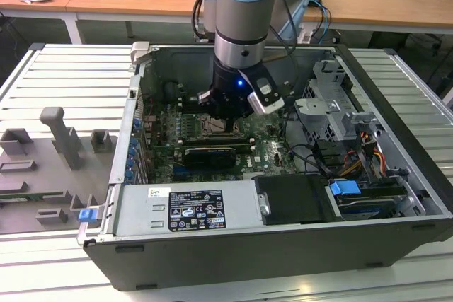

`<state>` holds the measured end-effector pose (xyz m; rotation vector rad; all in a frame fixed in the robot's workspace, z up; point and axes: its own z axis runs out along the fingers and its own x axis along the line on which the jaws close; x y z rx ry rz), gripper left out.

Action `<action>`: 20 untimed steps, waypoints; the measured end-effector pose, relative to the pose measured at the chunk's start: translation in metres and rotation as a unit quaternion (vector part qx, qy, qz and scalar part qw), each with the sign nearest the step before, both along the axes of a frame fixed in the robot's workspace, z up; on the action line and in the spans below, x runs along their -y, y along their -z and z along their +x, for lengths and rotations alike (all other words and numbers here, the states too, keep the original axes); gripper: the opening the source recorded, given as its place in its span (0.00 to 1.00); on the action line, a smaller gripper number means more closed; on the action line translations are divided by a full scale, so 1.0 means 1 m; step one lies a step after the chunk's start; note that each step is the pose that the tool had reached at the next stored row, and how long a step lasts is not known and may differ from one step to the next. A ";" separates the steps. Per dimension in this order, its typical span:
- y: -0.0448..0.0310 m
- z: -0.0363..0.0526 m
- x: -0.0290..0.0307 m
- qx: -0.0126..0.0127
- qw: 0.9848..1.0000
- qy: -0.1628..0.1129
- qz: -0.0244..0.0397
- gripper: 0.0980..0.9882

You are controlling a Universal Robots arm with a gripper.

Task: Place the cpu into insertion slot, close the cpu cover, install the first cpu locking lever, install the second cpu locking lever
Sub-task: 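Install the second cpu locking lever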

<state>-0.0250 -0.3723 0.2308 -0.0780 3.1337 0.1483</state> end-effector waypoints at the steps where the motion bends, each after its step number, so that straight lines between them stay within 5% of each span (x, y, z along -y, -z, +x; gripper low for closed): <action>1: 0.0000 -0.0024 0.0005 0.000 1.000 0.000 0.001 0.01; 10: 0.0024 -0.0245 0.0023 0.000 1.000 -0.003 0.011 0.01; 14: 0.0037 -0.0256 0.0038 0.001 1.000 -0.019 0.018 0.01; 20: 0.0037 -0.0284 0.0078 0.001 1.000 -0.020 0.019 0.01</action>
